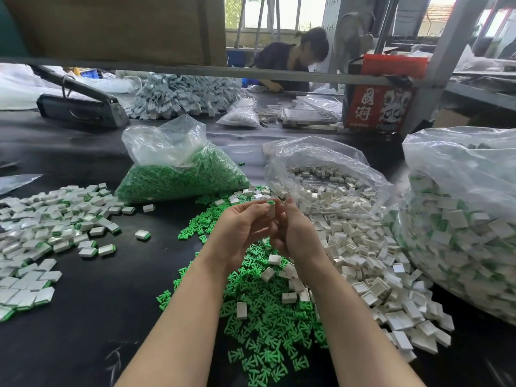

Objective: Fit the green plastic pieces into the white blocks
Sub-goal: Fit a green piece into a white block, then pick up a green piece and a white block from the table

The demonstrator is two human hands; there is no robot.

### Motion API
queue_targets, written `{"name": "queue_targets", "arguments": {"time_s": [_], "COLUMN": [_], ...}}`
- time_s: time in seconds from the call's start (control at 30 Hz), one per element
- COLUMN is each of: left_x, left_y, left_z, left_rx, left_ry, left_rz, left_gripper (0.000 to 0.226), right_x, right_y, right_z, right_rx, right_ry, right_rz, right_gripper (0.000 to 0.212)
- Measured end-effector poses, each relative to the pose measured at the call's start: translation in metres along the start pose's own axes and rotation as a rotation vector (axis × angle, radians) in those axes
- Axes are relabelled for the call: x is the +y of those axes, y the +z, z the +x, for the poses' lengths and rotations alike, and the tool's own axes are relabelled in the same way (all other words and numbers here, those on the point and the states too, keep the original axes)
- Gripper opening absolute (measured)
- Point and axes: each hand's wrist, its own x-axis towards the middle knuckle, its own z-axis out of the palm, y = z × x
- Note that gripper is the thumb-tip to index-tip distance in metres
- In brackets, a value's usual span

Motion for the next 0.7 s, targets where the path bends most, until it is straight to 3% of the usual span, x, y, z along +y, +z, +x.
{"name": "queue_targets", "arguments": {"time_s": [0.1,0.17,0.3,0.43,0.6,0.7], "left_x": [0.012,0.018,0.02,0.019,0.021,0.023], "left_y": [-0.02,-0.041,-0.097,-0.132,-0.139,-0.136], "left_z": [-0.001,-0.001,-0.007,-0.021,-0.027,-0.029], "left_rx": [0.079,0.271,0.709,1.002,1.142,1.17], "left_ry": [0.034,0.095,0.217,0.086,-0.035,-0.022], "left_rz": [0.113,0.248,0.691,1.155,1.299,1.406], "left_gripper": [0.032,0.035,0.012,0.016,0.021,0.028], "right_x": [-0.003,-0.003,-0.002,-0.002,-0.002,-0.001], "right_y": [-0.003,-0.006,-0.008,-0.008,-0.009,-0.012], "right_z": [0.0,0.0,0.0,0.001,0.0,0.001], "right_rx": [0.062,0.095,0.125,0.168,0.203,0.247], "right_ry": [-0.019,-0.044,-0.098,-0.197,-0.241,-0.243], "right_rz": [-0.035,-0.043,-0.108,-0.3,-0.502,-0.595], "right_gripper": [0.056,0.053,0.054,0.057,0.058,0.05]}}
